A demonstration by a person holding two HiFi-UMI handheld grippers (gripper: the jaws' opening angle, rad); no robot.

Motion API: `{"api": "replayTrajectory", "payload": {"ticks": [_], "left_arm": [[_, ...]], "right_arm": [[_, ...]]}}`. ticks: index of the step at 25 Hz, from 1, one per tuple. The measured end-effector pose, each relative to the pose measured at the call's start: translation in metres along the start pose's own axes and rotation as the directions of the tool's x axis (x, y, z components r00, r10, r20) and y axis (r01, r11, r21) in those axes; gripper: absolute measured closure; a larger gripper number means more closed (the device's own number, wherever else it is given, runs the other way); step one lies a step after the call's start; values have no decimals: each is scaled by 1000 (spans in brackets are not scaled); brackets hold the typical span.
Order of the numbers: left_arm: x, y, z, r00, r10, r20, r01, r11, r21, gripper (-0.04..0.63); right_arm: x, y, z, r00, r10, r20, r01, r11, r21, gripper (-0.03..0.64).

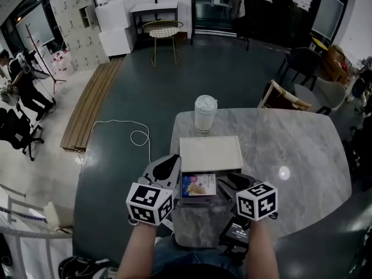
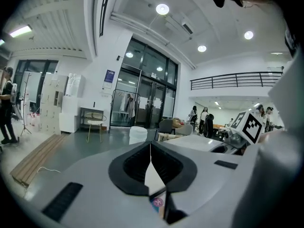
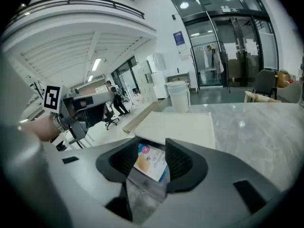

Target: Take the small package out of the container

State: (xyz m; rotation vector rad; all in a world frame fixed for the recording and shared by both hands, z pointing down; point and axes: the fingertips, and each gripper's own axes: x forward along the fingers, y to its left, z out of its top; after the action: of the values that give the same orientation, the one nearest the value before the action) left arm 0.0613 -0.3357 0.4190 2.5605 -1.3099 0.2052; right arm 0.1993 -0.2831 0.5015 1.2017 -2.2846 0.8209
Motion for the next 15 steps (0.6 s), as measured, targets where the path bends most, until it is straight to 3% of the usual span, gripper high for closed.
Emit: {"api": "replayTrajectory", "payload": {"ticks": [7, 15], "left_arm": [[4, 18, -13, 999, 37, -19, -38, 998, -47, 582], [1, 35, -30, 997, 67, -41, -70, 993, -92, 581]], "right_arm": [[39, -17, -29, 982, 24, -185, -5, 995, 100, 416], [80, -28, -54, 915, 26, -403, 19, 994, 107, 391]]}}
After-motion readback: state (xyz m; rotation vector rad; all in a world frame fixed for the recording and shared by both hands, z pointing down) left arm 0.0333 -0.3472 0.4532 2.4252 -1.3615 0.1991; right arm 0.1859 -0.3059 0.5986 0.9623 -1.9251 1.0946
